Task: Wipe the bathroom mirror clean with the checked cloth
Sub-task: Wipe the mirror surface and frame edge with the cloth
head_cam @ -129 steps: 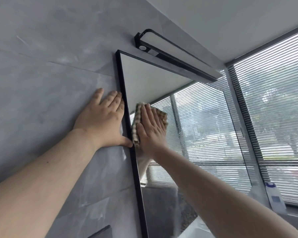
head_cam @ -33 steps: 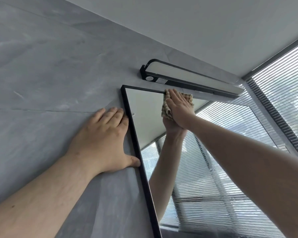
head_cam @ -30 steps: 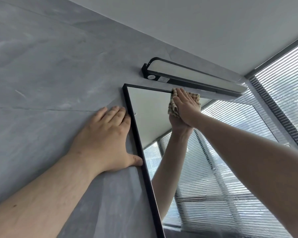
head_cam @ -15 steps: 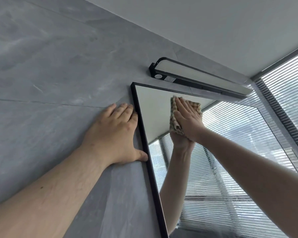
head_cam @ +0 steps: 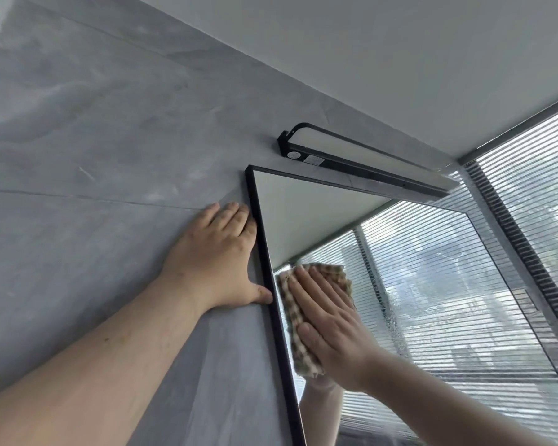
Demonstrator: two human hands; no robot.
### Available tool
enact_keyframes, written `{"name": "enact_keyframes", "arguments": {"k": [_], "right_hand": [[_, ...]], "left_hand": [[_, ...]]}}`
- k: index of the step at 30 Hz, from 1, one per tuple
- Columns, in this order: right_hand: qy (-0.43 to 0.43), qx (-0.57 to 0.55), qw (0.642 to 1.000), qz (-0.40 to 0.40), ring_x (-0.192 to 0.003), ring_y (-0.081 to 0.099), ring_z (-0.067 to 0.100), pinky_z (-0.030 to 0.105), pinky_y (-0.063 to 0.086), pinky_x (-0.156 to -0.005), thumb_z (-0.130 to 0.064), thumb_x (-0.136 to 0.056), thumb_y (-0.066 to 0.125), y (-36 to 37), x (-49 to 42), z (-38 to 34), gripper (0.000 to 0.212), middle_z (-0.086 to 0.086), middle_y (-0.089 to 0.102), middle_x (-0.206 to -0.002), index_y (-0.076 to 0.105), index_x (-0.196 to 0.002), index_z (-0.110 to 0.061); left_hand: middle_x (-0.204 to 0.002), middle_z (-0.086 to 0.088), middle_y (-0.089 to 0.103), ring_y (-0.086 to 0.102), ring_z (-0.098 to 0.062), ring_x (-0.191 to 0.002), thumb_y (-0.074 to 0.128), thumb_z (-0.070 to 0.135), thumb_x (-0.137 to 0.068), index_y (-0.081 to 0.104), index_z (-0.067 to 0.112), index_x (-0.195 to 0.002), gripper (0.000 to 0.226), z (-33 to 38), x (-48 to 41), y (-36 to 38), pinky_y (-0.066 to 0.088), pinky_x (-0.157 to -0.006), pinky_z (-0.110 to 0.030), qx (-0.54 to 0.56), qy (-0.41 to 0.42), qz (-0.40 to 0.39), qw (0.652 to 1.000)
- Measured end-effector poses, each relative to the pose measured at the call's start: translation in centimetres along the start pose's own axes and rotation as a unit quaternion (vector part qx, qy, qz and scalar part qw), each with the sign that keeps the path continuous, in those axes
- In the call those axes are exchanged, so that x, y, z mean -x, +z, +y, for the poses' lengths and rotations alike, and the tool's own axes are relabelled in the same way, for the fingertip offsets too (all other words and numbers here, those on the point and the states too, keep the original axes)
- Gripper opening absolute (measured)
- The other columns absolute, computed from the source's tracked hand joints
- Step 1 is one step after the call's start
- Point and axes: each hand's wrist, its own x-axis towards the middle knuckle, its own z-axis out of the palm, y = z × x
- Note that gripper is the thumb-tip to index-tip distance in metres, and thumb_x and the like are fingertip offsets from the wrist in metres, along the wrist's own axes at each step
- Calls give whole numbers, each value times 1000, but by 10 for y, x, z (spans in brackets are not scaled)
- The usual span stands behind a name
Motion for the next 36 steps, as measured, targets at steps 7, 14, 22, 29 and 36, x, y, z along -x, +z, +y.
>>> {"name": "enact_keyframes", "arguments": {"k": [7,14,22,29,36], "right_hand": [[52,2,997,56,-148,-16,1,16,-20,-112,-53,-103,13,-24,-110,6,55,-19,-10,-161,-5,-153,-40],[105,-23,991,75,-152,-7,9,22,-8,-115,-43,-108,20,-41,-179,10,53,-11,-2,-166,5,-158,-33],[76,-9,995,72,-151,-10,5,13,-19,-110,-46,-108,20,-25,-127,-1,53,-15,-4,-165,1,-156,-39],[53,-5,998,18,-149,-16,0,17,-15,-116,-55,-99,10,-3,-26,-17,58,-16,-8,-163,-2,-153,-39],[59,4,998,-16,-151,-13,5,25,-10,-122,-55,-100,8,11,32,-25,61,-13,-8,-165,-1,-156,-32]], "left_hand": [[-168,-8,2,-4,-21,-154,46,94,-64,8,14,-159,130,0,-1,1,-4,-125,-42,13,-4,7,1000],[-167,-9,5,1,-22,-154,44,94,-65,9,12,-159,129,-1,-1,1,-2,-125,-43,1,4,15,1000],[-167,-10,8,2,-23,-154,46,93,-64,13,12,-158,129,0,2,0,-3,-125,-41,8,5,17,1000],[-167,-10,7,1,-23,-154,42,95,-65,12,12,-158,129,-1,1,0,-3,-125,-42,1,5,4,1000],[-167,-12,7,2,-25,-154,41,95,-66,10,10,-158,130,-2,3,-1,-2,-125,-43,-5,6,-1,1000]]}}
